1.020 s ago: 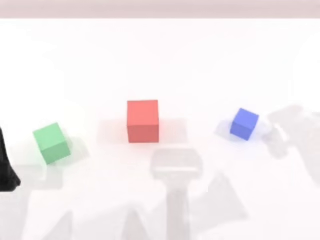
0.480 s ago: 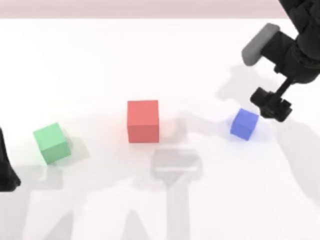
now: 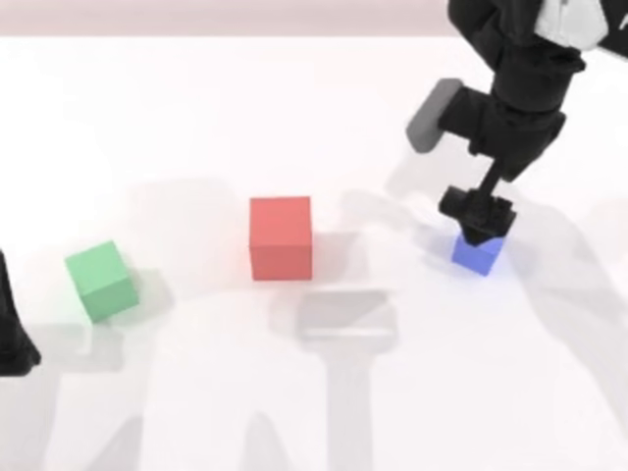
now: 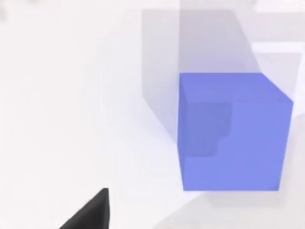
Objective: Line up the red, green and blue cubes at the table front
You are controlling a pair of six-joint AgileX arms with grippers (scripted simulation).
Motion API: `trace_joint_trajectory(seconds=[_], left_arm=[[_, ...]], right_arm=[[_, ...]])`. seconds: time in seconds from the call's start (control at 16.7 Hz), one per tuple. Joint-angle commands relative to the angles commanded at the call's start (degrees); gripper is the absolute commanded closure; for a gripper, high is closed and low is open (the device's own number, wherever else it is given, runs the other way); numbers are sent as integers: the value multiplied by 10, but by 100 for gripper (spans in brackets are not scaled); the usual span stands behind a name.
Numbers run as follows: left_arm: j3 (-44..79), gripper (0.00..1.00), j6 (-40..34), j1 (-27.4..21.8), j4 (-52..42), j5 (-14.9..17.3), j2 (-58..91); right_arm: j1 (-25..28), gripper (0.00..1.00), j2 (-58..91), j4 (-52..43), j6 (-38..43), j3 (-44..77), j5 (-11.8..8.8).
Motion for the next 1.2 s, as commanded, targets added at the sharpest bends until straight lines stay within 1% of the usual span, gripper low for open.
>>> trace_joint_trajectory(seconds=[0.42, 0.54, 0.72, 0.84, 1.14, 1.2], left_arm=[[0, 0, 0, 0, 0, 0, 0], [0, 0, 0, 0, 0, 0, 0], [0, 0, 0, 0, 0, 0, 0], [0, 0, 0, 0, 0, 0, 0], [0, 0, 0, 0, 0, 0, 0], [0, 0, 0, 0, 0, 0, 0]], right_arm=[[-2, 0, 2, 10, -1, -9, 0], [0, 0, 12, 44, -1, -34, 0], [0, 0, 35, 125, 1, -83, 0], [1, 0, 48, 162, 1, -110, 0], [1, 0, 55, 174, 1, -120, 1], [1, 8, 55, 174, 1, -120, 1]])
